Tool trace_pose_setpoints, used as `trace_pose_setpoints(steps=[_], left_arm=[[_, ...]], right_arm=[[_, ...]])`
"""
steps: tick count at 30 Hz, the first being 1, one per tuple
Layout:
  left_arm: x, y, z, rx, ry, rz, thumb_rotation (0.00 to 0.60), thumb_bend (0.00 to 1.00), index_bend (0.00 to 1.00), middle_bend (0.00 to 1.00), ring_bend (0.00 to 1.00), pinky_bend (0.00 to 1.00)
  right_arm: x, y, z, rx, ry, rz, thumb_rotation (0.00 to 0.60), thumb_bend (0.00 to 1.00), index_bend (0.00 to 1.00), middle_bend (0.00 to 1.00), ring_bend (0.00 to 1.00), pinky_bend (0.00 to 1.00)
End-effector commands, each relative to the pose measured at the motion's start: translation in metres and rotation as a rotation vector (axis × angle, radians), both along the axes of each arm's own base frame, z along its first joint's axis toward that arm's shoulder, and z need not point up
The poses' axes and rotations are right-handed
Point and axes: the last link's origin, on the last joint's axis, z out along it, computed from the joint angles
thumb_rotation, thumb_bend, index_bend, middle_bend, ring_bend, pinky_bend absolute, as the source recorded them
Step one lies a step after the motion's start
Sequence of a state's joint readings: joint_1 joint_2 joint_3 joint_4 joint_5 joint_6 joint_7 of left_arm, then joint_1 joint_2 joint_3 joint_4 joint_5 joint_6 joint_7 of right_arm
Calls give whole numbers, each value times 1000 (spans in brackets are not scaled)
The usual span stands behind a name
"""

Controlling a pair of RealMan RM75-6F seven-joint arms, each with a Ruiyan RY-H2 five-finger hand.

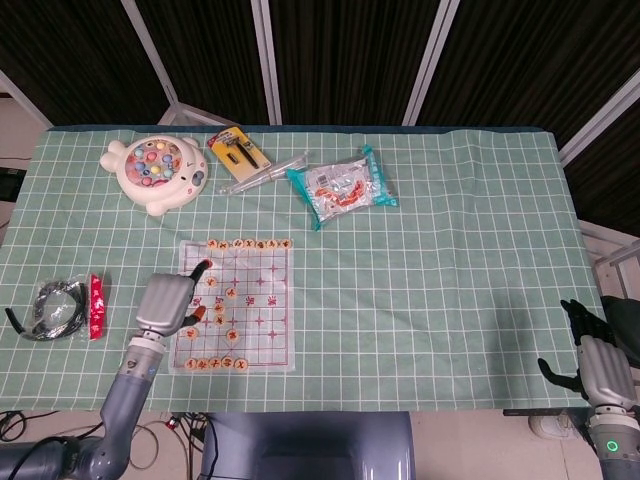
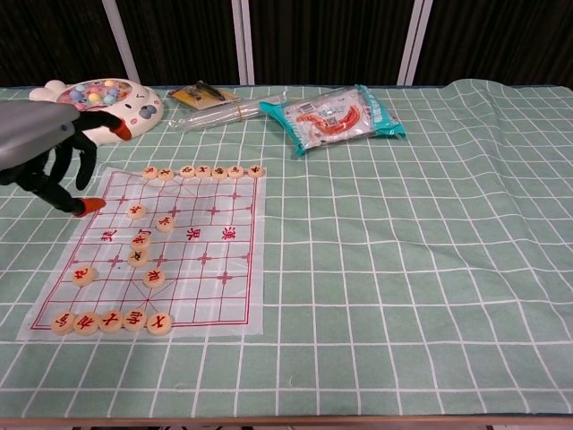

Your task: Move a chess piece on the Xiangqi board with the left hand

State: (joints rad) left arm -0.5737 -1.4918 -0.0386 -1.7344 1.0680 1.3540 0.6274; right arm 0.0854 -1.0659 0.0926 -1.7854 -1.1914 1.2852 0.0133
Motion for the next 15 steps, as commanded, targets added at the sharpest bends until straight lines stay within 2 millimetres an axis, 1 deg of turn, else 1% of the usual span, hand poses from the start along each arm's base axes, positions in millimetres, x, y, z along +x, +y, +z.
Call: trace_pose_setpoints(steps=[1, 3, 5, 6, 11, 15], left_arm=[[-25, -20, 23, 54, 2, 2, 600, 120, 7, 161, 201, 282], [-40, -32, 36, 85, 8, 9, 600, 74, 0, 34, 61, 147], [-55, -43, 48, 112, 24, 13, 600, 49, 0, 0, 8, 60], [-62, -48, 53, 125, 35, 14, 600, 41, 0, 0, 0, 35], [-88, -70, 75, 180, 67, 6, 600, 28, 0, 0, 0, 2], [-98, -77, 84, 200, 42, 20, 600, 28, 0, 0, 0, 0]], right_arm=[[0, 0, 0, 0, 7, 4, 600, 366, 0, 0, 0, 0], [0, 0, 0, -1, 14, 9, 600, 367, 0, 0, 0, 0], [0, -1, 0, -2, 24, 14, 600, 366, 0, 0, 0, 0], [0, -1, 0, -4, 26, 16, 600, 366, 0, 0, 0, 0], [1, -1, -1, -8, 40, 25, 600, 366, 0, 0, 0, 0], [1, 0, -1, -7, 54, 34, 600, 366, 0, 0, 0, 0]])
